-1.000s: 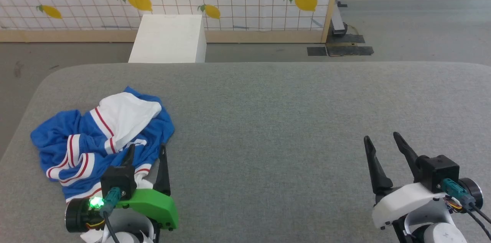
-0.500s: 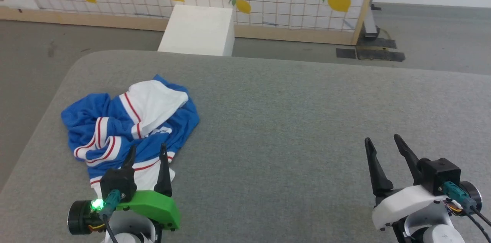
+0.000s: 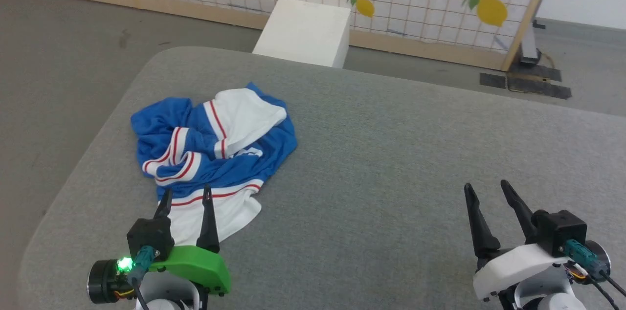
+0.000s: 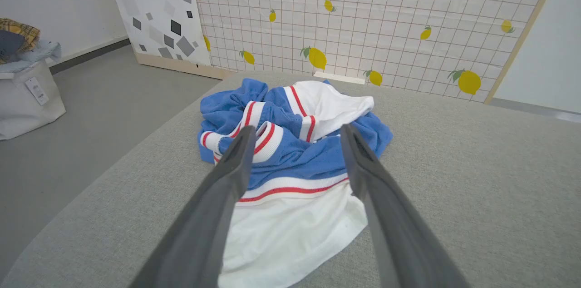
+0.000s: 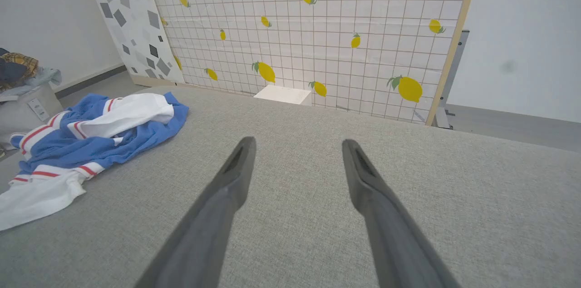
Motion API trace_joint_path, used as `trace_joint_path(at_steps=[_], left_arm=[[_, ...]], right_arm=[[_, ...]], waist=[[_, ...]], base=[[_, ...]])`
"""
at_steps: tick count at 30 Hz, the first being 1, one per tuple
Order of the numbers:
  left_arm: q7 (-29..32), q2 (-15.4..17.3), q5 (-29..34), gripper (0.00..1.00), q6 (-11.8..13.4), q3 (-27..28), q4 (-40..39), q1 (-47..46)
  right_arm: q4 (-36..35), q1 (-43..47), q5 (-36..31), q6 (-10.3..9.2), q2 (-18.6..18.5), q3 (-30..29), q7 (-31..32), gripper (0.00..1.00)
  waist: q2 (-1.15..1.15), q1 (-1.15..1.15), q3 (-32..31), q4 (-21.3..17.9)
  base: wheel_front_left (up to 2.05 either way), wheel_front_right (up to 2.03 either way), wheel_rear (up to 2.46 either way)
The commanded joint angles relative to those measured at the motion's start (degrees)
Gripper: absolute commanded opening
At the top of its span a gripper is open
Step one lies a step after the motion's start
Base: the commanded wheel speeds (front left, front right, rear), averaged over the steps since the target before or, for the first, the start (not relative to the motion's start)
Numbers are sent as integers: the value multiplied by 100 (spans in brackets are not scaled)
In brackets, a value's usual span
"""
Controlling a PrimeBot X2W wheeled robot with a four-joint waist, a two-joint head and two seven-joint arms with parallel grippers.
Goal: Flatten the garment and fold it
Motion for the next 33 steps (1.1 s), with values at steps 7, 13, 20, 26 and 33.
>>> trace_joint_path(at_steps=[7,13,20,26,33], left_arm=[[-132,-15,-109,100,92,-52,83,122],[-200,-16,-168,100,156,-86,120,164],[-297,-18,-223,100,238,-134,173,205],[-367,-19,-248,100,279,-136,214,228],[-448,-21,-254,100,326,-132,257,254]], right_arm=[[145,86,162,-4,2,31,-134,100],[238,109,244,-4,2,61,-201,100],[331,144,308,-5,2,84,-271,100],[395,178,311,-5,3,93,-304,100],[462,211,370,-5,3,102,-340,100]], waist=[[0,0,-8,479],[0,0,-29,654],[0,0,-46,898],[0,0,-70,1084],[0,0,-81,1283]], base=[[-5,-5,-5],[-6,-6,-6],[-2,-2,-2],[0,0,0],[0,0,0]])
